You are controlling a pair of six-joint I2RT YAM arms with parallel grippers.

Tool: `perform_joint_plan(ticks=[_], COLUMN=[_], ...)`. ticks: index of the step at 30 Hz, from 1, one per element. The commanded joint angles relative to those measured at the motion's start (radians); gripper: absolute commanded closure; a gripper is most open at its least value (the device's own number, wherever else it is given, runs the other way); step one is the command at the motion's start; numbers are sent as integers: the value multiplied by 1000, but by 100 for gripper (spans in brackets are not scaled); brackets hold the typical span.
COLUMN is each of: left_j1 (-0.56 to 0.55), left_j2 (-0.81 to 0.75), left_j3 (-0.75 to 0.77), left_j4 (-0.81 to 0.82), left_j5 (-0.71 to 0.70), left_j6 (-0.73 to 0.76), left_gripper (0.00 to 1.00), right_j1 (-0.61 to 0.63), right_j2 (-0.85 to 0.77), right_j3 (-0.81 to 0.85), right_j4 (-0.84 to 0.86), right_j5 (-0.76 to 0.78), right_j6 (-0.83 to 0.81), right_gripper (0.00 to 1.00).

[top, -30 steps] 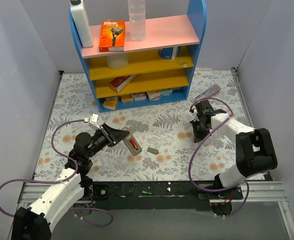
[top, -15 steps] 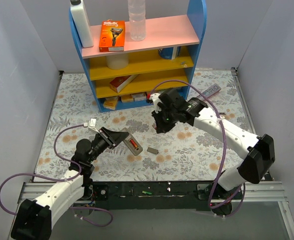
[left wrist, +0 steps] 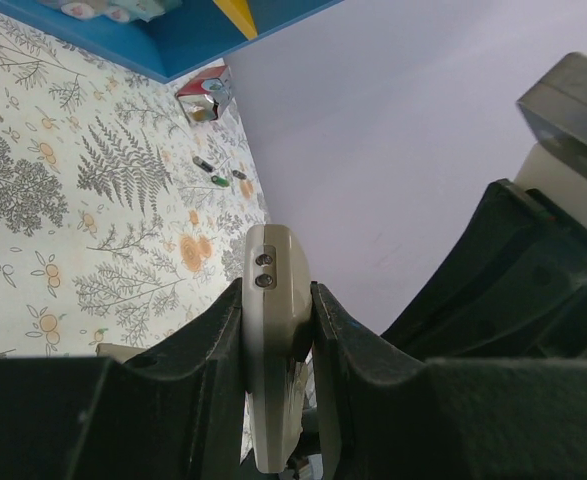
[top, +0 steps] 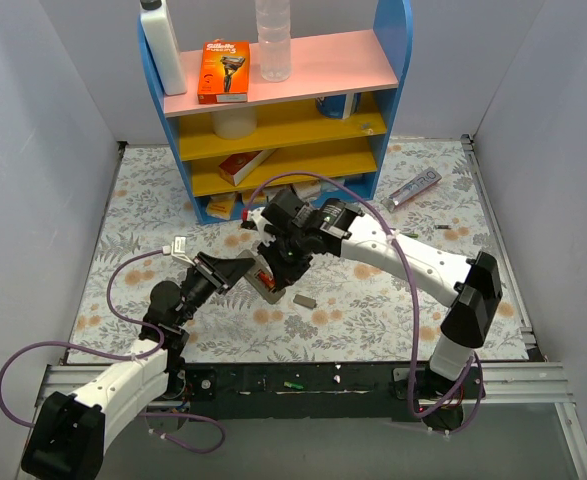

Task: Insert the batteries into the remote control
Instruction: Load the battery into the remote control.

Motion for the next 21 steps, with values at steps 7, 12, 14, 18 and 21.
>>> perform_joint_plan(ticks=[7,12,14,18,21], left_j1=[4,4,4,4,4], left_j2=[-7,1,-2,-4,-7], left_j3=[-65,-77,-80,-80,-82], left_j4=[66,89,95,95,96], left_j5=[-43,-46,-49,-49,-47], left_j6=[-59,-71,-74,-75,-77], left_gripper=[100,100,100,100,100], right_j1=[16,26,27,33,36], right_j2=[102,136,148,179,196], right_j3=[147,167,175,218,256], right_j4=[-80,-116,-132,-170,-187], right_j5=[-42,-50,-51,-38,-28], right_j6=[33,36,39,38,39], right_gripper=[99,99,99,99,96])
